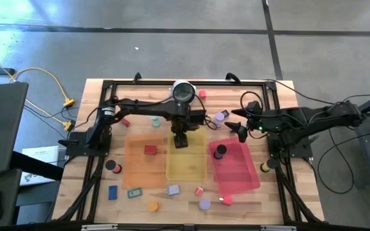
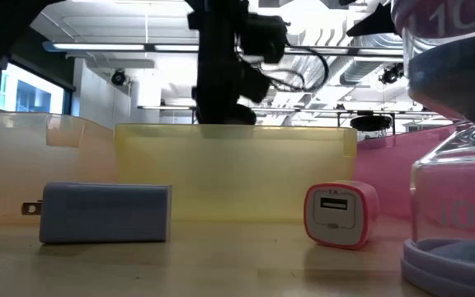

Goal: Pick & Place Office items
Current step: Put the pink charger adaptor into the orange bin

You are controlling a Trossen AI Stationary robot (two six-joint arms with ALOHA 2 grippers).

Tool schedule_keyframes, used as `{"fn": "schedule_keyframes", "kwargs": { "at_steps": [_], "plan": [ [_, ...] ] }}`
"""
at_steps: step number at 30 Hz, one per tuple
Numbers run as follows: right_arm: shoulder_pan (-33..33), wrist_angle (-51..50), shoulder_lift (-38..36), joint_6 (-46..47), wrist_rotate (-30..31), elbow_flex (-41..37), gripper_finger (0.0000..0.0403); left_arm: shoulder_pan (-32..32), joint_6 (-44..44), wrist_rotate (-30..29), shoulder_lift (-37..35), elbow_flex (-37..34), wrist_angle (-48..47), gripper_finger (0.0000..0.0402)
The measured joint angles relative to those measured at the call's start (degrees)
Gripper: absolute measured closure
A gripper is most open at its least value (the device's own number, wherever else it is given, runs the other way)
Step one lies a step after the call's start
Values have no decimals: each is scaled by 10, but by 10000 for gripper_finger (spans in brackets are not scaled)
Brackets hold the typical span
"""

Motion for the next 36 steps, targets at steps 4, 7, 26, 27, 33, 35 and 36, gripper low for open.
{"fn": "schedule_keyframes", "kwargs": {
  "at_steps": [4, 7, 26, 27, 33, 35, 36],
  "plan": [
    [-14, 0, 12, 24, 25, 0, 85, 1, -19, 0, -42, 0, -16, 209],
    [-41, 13, 11, 30, 29, 0, 85, 2, -32, 0, -76, 0, -39, 209],
    [-356, -160, 172, -71, -206, 243, 85, -3, -94, 3, -287, 0, -185, 208],
    [-373, -168, 190, -71, -221, 255, 85, -3, -98, 3, -293, 0, -181, 208],
    [-452, -190, 312, -75, -280, 295, 85, -21, -128, 1, -315, 0, -182, 208],
    [-466, -189, 353, -75, -291, 303, 85, -35, -129, 1, -318, 0, -183, 208],
    [-471, -189, 372, -75, -293, 306, 85, -42, -127, 1, -320, 0, -184, 208]
  ]
}}
